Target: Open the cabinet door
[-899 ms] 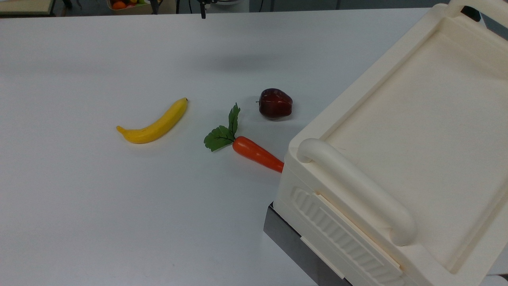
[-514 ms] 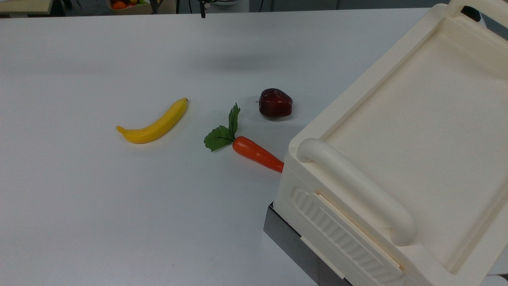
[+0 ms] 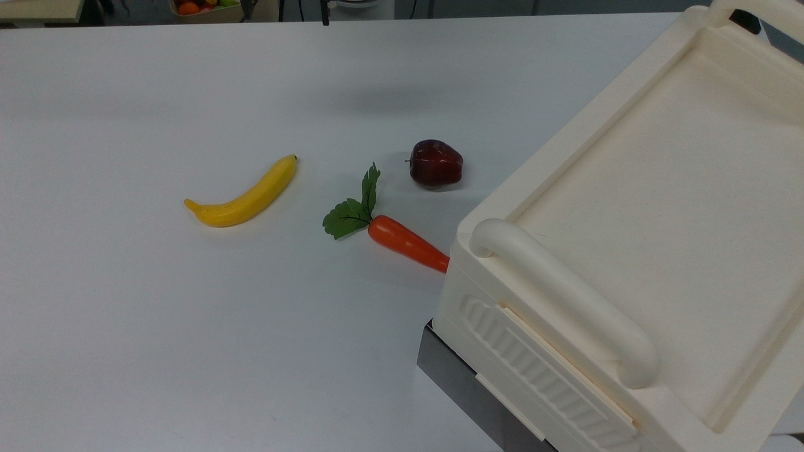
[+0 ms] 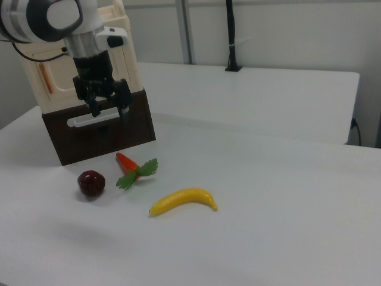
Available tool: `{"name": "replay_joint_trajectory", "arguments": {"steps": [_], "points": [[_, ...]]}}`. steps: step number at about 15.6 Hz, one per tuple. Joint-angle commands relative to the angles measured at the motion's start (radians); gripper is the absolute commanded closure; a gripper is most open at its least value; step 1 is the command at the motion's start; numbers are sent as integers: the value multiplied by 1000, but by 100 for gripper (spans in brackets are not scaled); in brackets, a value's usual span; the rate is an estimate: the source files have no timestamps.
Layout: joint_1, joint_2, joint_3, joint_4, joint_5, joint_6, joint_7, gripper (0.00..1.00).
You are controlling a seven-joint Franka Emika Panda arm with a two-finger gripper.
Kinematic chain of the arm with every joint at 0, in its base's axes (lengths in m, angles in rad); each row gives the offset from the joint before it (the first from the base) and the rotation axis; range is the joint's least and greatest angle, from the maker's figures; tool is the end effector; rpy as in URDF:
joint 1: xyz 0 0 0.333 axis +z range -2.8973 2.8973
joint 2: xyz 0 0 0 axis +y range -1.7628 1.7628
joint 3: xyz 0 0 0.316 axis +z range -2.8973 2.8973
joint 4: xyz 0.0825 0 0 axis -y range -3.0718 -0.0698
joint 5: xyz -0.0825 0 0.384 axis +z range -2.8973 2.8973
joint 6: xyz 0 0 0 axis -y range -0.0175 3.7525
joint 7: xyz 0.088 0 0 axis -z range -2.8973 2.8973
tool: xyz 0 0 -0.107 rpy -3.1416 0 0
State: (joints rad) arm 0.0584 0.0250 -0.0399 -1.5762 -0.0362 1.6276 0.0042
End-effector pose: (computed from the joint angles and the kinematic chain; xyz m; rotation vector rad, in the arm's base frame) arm 0.5675 0.0071 0.6131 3.1043 0.0247 0.0417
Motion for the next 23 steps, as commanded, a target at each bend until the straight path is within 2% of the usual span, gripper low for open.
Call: {"name": "replay_joint_trajectory", "arguments": {"steps": [1, 3, 7, 9, 14, 17, 20, 23], "points": [[55, 35, -5, 65, 35, 35, 0, 0], [78, 33, -3, 70, 47, 101, -1, 0], [159, 56, -3, 108, 62, 115, -79, 0], [184, 88, -3, 157, 108, 142, -139, 0], [254, 108, -3, 159, 185, 264, -355, 0], [294, 116, -3, 157, 228, 316, -421, 0], [337, 131, -3, 157, 237, 340, -515, 0], [368, 144, 0, 145, 283, 475, -530, 0]]}}
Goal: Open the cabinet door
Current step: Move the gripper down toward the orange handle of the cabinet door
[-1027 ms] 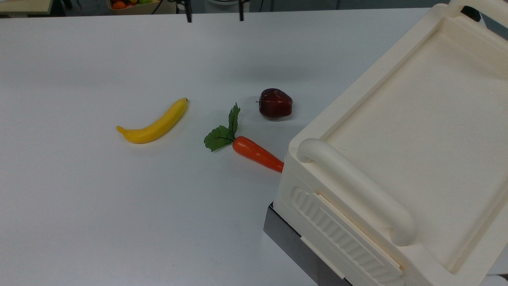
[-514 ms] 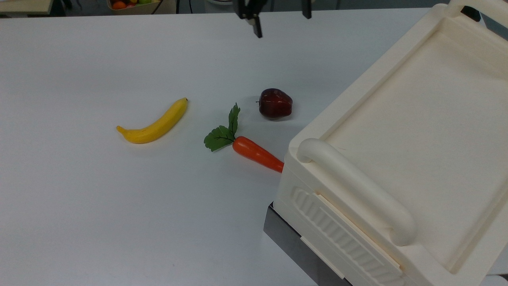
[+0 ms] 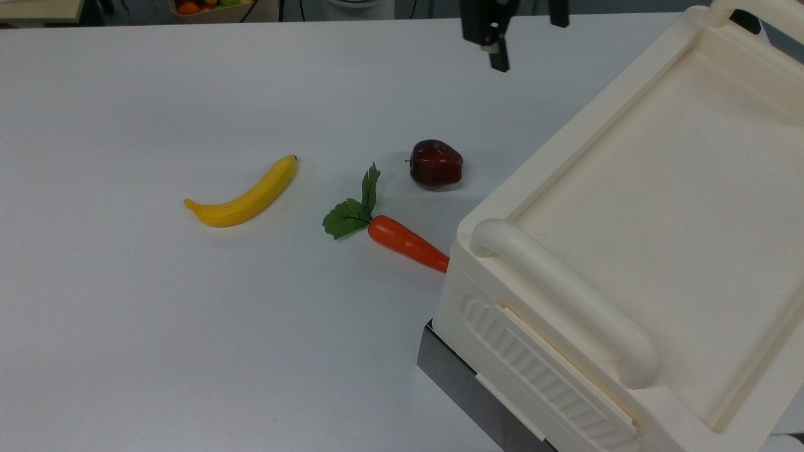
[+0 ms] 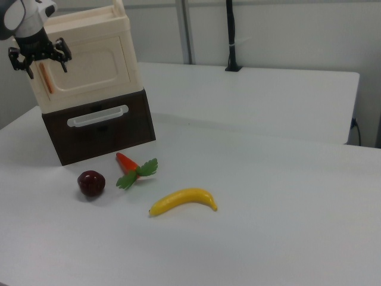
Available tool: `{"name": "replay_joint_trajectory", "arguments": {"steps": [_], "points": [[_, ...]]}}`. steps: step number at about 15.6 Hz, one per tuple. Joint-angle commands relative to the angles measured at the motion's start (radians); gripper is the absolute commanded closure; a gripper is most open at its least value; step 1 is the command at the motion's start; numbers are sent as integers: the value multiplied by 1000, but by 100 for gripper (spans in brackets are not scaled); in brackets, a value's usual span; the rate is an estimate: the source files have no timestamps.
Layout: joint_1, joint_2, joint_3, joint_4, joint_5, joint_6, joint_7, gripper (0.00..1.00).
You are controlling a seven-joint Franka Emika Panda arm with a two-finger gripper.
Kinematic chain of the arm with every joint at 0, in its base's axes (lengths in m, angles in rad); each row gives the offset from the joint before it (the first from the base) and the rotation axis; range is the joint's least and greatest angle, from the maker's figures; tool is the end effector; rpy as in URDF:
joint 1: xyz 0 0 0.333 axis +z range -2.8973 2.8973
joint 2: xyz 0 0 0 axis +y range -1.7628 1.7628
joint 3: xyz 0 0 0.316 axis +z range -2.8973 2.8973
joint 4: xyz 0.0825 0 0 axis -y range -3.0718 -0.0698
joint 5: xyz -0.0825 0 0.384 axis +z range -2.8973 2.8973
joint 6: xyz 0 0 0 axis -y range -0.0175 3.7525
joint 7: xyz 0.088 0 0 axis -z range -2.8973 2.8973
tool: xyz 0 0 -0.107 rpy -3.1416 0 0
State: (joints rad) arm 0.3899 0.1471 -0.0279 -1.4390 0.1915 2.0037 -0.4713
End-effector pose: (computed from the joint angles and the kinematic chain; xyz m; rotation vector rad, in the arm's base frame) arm 0.5911 0.2377 0.6491 -2.6893 -1.1225 -0.6314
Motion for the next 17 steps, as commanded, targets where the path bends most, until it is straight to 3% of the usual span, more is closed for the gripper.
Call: {"name": "replay_joint_trajectory", "arguments": {"steps": [1, 6, 9, 11, 12, 16, 17], "points": [[38, 31, -10, 8, 66, 116, -70, 0], [46, 72, 22, 12, 62, 185, -93, 0], [56, 88, 25, 12, 52, 222, -92, 11], [58, 101, 26, 15, 52, 227, -87, 22], [66, 107, 26, 17, 52, 227, -82, 40], [70, 121, 26, 17, 51, 228, -69, 55], [70, 121, 26, 17, 51, 228, -70, 62]]}}
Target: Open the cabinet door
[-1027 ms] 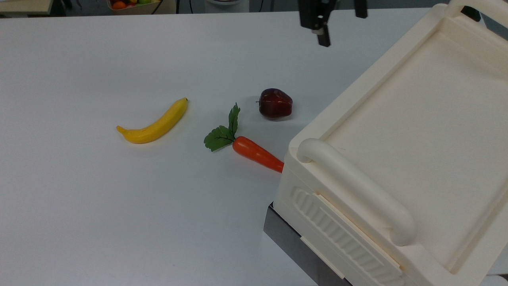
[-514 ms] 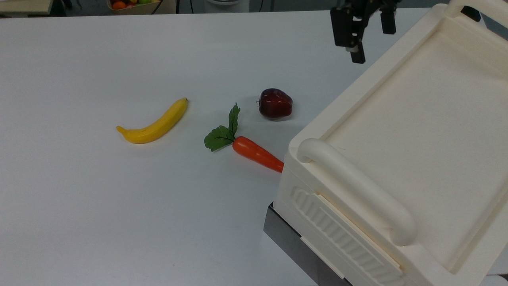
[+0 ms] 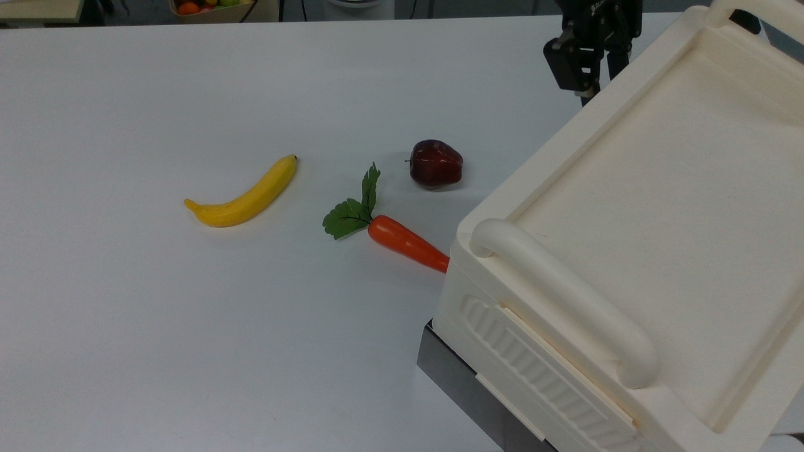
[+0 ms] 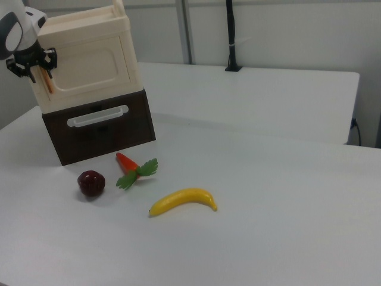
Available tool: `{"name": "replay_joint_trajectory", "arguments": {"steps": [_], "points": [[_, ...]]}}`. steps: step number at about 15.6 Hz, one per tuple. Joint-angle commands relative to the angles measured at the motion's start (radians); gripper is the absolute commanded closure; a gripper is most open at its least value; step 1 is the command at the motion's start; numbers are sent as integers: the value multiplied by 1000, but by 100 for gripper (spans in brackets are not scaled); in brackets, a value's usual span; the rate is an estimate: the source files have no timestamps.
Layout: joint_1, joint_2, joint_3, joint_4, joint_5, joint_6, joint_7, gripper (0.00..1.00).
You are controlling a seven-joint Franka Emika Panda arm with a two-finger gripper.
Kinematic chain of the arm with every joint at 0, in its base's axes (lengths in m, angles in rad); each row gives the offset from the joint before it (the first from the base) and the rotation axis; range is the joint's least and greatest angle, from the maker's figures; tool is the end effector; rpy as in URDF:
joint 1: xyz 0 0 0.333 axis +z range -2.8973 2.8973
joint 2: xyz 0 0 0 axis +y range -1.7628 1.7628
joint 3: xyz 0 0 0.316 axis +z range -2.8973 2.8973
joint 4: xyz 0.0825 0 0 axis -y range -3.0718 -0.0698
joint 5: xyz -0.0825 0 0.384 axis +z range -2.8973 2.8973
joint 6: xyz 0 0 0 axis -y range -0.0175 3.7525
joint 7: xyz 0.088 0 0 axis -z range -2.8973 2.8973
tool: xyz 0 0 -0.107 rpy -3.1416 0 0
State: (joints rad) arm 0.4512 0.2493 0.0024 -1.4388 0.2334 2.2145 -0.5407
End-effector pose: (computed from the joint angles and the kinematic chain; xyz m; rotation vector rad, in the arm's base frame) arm 0.6070 0.3041 0.6085 -2.5572 -1.2415 -0.7784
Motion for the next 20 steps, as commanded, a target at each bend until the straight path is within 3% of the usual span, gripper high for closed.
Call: {"name": "replay_joint_trajectory", "arguments": {"steps": [1, 9, 15, 20], "points": [[9, 19, -4, 17, 11, 17, -1, 67], [6, 19, -4, 15, 7, 17, -2, 80], [3, 19, -4, 15, 7, 16, 1, 96], [0, 2, -4, 8, 9, 7, 2, 96]]}}
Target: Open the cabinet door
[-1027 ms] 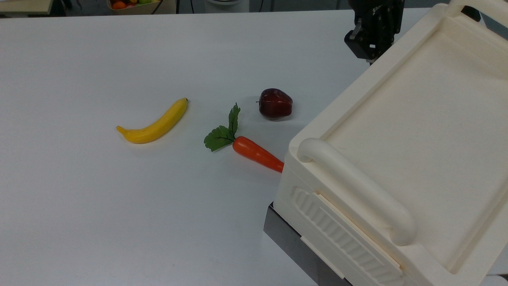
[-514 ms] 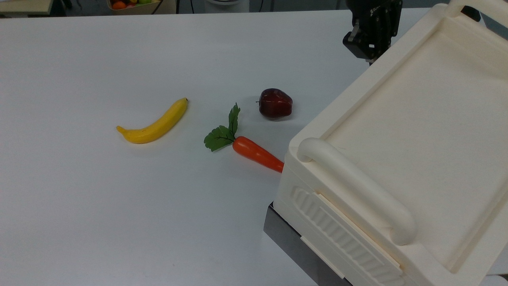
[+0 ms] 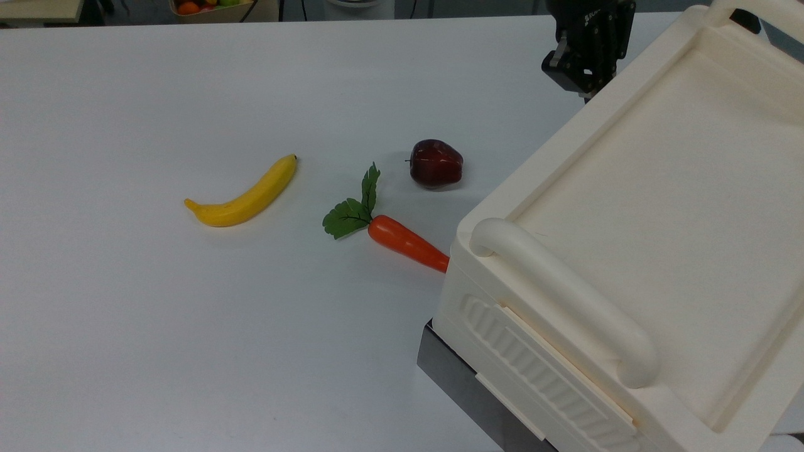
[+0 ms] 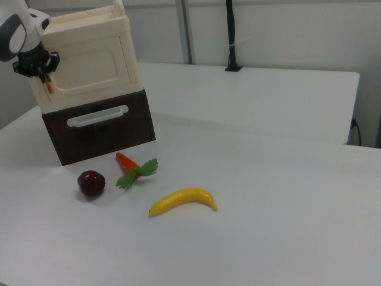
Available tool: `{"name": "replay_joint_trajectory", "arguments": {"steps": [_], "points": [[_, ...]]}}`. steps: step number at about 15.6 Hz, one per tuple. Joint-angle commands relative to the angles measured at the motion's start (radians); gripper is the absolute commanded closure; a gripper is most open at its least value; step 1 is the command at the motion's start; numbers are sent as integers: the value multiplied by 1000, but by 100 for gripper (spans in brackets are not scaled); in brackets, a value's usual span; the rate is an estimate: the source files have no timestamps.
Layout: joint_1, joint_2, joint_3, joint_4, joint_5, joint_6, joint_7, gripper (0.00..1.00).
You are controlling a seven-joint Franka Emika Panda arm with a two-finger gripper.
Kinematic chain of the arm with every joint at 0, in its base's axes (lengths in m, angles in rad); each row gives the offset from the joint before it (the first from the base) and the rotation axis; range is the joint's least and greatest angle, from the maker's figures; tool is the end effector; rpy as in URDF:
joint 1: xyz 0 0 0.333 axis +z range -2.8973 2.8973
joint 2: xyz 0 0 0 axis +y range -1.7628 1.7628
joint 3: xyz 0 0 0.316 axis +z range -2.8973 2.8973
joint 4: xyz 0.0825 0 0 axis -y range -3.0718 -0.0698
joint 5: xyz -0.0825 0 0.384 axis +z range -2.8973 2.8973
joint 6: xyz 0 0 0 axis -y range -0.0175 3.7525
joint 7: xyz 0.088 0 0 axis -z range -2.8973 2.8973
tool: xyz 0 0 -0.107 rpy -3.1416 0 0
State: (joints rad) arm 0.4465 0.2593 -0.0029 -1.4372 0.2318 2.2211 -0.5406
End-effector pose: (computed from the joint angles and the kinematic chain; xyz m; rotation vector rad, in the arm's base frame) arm 0.6127 0.2995 0.6033 -2.5692 -1.2305 -0.7785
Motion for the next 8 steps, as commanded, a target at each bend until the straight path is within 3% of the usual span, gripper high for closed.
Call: {"name": "replay_joint_trajectory", "arguments": {"steps": [1, 8], "points": [[3, -20, 0, -9, 11, -3, 7, 96], [1, -75, -9, -54, 9, -64, 73, 96]]}}
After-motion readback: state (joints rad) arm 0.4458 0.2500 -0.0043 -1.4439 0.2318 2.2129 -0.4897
